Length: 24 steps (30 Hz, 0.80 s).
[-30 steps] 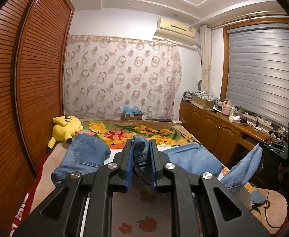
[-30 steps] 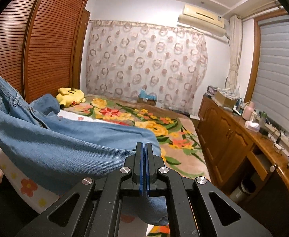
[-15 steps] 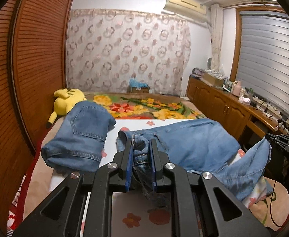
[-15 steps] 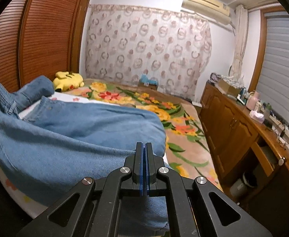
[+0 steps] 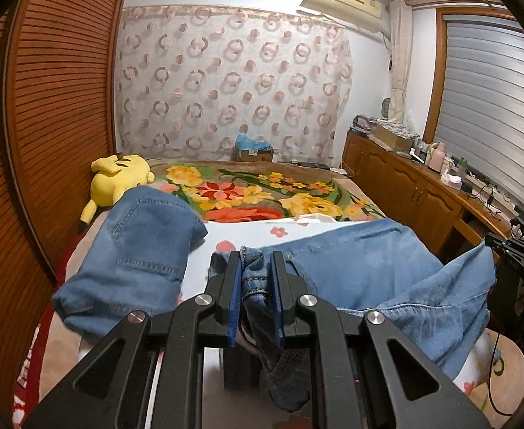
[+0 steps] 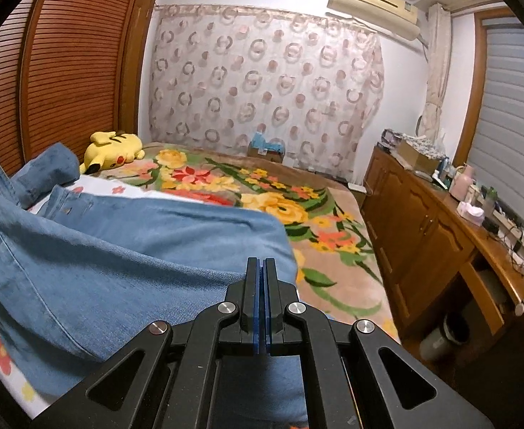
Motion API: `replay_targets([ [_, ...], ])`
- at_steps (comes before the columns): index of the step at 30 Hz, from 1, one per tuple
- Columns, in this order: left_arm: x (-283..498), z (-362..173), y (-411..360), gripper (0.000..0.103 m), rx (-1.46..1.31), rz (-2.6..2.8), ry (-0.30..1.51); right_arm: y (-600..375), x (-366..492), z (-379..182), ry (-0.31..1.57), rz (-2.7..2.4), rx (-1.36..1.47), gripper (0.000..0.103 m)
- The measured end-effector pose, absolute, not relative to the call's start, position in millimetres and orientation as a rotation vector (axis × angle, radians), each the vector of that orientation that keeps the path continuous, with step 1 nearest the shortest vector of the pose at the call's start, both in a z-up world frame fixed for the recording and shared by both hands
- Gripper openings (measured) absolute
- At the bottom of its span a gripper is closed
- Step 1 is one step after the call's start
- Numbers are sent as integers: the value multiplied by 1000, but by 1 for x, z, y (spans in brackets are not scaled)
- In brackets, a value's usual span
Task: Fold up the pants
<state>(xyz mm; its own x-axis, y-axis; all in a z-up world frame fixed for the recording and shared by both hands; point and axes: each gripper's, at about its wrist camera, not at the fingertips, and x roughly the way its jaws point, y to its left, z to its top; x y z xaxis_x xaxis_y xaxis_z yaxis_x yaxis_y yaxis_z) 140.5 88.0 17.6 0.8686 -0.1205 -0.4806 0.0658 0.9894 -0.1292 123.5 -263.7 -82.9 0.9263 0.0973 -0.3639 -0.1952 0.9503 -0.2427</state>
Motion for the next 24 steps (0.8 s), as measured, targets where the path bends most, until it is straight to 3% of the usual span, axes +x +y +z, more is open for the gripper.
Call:
replay_targets([
  [24,267,-6,86,15,-94,-57,617,-246,233,-105,455,131,-310,1],
])
